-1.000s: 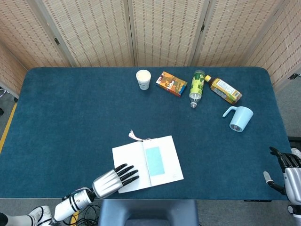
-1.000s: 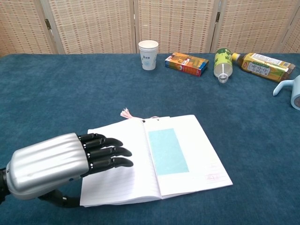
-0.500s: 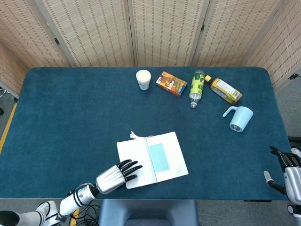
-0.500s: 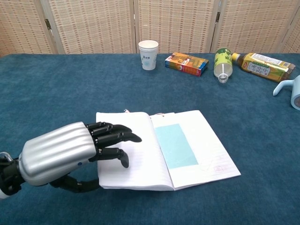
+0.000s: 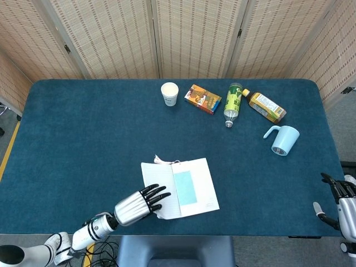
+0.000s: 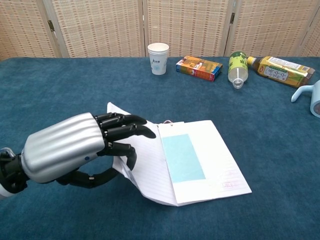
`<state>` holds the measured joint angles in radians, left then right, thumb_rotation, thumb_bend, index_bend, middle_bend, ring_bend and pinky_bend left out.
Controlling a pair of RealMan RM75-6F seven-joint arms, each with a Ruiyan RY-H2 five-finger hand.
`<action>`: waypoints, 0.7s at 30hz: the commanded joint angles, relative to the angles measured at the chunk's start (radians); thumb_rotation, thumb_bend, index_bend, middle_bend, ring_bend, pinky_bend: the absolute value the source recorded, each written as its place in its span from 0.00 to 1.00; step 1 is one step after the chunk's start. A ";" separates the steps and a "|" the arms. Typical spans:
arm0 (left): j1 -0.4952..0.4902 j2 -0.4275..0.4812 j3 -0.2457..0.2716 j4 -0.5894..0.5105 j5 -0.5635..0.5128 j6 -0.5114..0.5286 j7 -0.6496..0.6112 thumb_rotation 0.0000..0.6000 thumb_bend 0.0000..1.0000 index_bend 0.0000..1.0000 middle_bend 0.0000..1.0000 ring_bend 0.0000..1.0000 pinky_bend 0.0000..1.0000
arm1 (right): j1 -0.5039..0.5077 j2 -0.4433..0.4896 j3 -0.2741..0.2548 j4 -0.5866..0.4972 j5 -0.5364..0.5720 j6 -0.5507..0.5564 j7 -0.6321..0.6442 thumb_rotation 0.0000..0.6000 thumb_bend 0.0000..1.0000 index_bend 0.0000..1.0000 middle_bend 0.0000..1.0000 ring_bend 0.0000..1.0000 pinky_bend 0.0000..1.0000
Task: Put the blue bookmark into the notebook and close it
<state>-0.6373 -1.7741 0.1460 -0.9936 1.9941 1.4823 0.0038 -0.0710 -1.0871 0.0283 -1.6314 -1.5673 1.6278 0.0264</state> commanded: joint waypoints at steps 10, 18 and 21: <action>-0.132 0.094 -0.052 -0.164 0.059 -0.106 0.170 1.00 0.55 0.48 0.20 0.13 0.23 | -0.008 -0.012 -0.004 0.023 -0.001 0.005 0.025 1.00 0.25 0.17 0.29 0.27 0.23; -0.208 0.112 -0.100 -0.235 0.056 -0.220 0.287 1.00 0.54 0.39 0.20 0.13 0.22 | -0.018 -0.015 -0.004 0.036 0.001 0.019 0.044 1.00 0.25 0.17 0.29 0.27 0.23; -0.220 0.097 -0.119 -0.249 0.036 -0.259 0.330 1.00 0.50 0.25 0.17 0.11 0.22 | -0.020 -0.018 -0.005 0.041 0.000 0.020 0.049 1.00 0.26 0.17 0.29 0.27 0.23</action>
<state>-0.8451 -1.6688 0.0419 -1.2304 2.0418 1.2463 0.3132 -0.0906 -1.1043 0.0233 -1.5907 -1.5670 1.6476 0.0747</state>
